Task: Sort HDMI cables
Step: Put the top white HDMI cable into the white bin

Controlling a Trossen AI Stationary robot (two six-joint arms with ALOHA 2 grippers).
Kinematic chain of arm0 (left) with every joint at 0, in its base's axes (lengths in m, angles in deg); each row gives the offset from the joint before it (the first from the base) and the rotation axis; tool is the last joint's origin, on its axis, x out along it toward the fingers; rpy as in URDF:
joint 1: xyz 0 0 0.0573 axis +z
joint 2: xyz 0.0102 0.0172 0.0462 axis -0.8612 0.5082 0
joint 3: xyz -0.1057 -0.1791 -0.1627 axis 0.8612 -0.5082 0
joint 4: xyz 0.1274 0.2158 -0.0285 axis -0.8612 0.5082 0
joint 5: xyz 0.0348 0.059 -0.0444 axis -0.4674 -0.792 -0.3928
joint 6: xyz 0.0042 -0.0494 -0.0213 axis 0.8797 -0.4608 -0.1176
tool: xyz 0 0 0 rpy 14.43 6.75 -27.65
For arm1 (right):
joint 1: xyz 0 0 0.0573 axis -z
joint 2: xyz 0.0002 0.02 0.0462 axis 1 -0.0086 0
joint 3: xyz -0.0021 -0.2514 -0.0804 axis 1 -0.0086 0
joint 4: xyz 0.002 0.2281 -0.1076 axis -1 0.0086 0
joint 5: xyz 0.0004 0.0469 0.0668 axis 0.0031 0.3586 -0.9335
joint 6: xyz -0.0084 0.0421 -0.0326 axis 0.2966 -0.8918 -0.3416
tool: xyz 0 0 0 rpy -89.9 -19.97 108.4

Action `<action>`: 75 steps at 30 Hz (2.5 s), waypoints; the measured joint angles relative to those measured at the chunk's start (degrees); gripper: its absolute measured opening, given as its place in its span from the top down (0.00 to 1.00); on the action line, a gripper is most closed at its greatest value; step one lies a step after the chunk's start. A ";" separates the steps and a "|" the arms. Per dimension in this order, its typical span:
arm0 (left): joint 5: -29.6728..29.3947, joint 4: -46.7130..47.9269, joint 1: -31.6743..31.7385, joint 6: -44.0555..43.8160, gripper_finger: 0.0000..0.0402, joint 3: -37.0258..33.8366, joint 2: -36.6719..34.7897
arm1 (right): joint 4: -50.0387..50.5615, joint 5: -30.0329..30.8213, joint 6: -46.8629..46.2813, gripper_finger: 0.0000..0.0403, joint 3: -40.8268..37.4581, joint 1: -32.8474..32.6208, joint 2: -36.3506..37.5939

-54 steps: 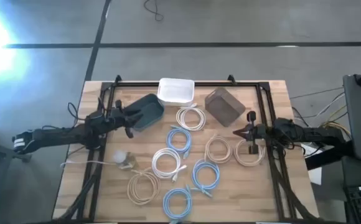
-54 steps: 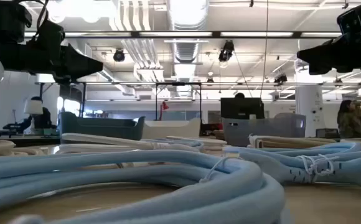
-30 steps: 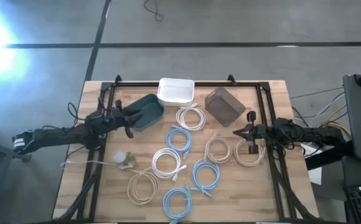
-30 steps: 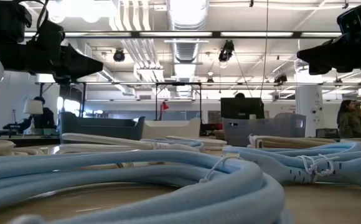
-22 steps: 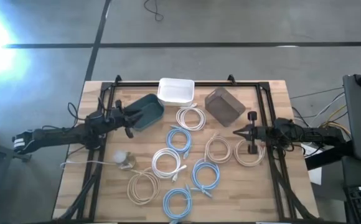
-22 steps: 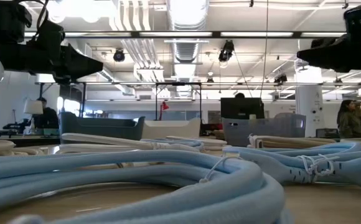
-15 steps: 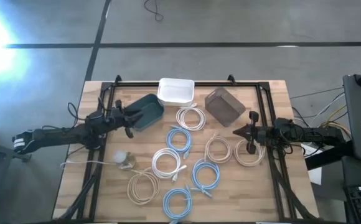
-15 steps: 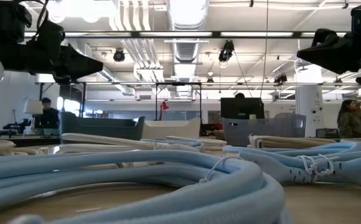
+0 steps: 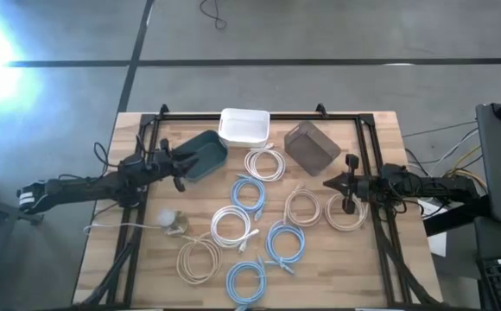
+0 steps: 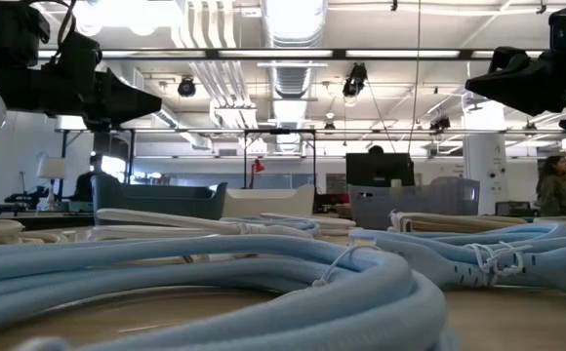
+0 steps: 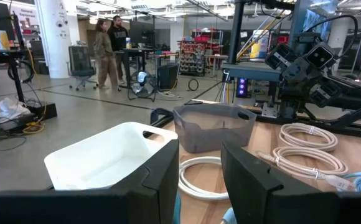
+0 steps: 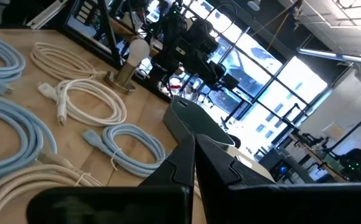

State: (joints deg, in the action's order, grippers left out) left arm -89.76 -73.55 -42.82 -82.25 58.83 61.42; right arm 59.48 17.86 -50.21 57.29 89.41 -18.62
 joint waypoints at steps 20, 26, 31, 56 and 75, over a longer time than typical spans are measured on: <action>-0.01 0.00 0.00 0.00 0.69 -0.01 0.01 | 0.00 0.00 -0.01 0.98 0.01 0.00 -0.02; 0.00 0.00 -0.01 0.00 0.69 0.00 0.01 | 0.00 0.00 -0.01 0.98 0.01 0.00 -0.01; -0.01 0.00 -0.01 0.00 0.69 -0.01 0.00 | 0.01 0.00 0.00 0.98 0.00 0.00 -0.01; 0.01 0.00 0.01 0.00 0.69 -0.01 0.02 | -0.38 -0.11 15.53 0.98 0.01 0.00 0.00; 0.01 0.00 -0.01 -0.72 0.69 -0.01 0.00 | -3.76 0.31 -48.10 0.98 0.02 0.00 -0.02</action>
State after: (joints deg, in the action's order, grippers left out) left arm -89.75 -73.55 -42.83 -82.97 58.82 61.42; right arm 55.72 18.17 -98.31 57.31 89.41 -18.64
